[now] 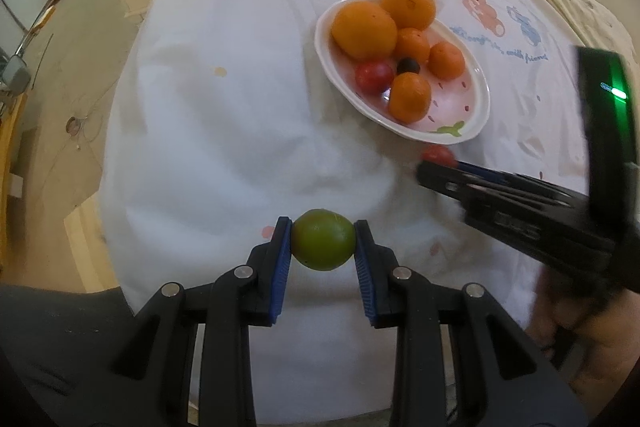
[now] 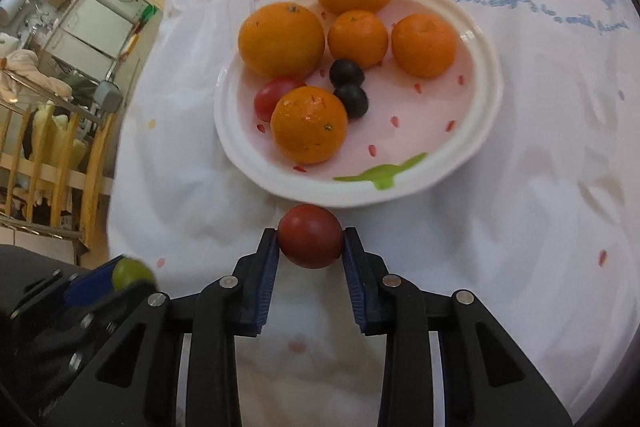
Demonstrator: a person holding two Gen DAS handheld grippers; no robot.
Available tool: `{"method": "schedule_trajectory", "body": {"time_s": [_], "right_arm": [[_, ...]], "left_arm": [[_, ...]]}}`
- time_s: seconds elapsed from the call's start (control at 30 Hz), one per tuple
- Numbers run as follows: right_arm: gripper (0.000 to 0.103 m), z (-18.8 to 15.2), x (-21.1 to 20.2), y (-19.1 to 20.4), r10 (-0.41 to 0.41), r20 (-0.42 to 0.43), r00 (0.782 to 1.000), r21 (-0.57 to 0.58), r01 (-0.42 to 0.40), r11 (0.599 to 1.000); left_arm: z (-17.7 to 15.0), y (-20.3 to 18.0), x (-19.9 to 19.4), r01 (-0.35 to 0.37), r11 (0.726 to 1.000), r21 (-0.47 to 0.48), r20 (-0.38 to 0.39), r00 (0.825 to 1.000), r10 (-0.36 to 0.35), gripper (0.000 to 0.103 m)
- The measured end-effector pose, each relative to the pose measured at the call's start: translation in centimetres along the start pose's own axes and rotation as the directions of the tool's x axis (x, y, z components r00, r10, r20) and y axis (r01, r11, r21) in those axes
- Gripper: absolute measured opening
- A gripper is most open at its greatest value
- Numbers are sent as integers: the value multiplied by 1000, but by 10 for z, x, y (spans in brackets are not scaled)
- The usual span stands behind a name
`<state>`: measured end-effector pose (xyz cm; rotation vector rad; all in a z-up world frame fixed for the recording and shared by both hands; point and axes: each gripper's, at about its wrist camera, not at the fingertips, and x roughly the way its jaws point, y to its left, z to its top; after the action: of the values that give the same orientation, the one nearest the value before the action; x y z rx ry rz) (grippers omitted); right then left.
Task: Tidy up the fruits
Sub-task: 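Grasp the loose red tomato with the right tool while the left tool holds the lime, then carry the tomato and lime over the pink plate with both tools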
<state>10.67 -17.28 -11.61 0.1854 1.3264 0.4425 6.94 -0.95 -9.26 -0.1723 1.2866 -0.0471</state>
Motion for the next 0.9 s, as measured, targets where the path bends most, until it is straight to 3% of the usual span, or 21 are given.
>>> {"method": "schedule_trajectory", "body": {"time_s": [0.33, 0.5, 0.7, 0.9], "right_arm": [[34, -12, -63, -11, 41, 94, 995, 22, -43, 999], [34, -8, -90, -11, 47, 140, 989, 3, -48, 999], [34, 14, -110, -14, 28, 190, 981, -26, -24, 999], [34, 44, -113, -27, 35, 211, 977, -3, -35, 999]], "left_arm": [[8, 1, -16, -20, 1000, -2, 39, 999, 20, 27], [26, -2, -34, 6, 1000, -10, 59, 998, -5, 27], [64, -10, -45, -22, 999, 37, 101, 995, 18, 27], [96, -11, -34, -49, 997, 55, 94, 995, 44, 27]]}}
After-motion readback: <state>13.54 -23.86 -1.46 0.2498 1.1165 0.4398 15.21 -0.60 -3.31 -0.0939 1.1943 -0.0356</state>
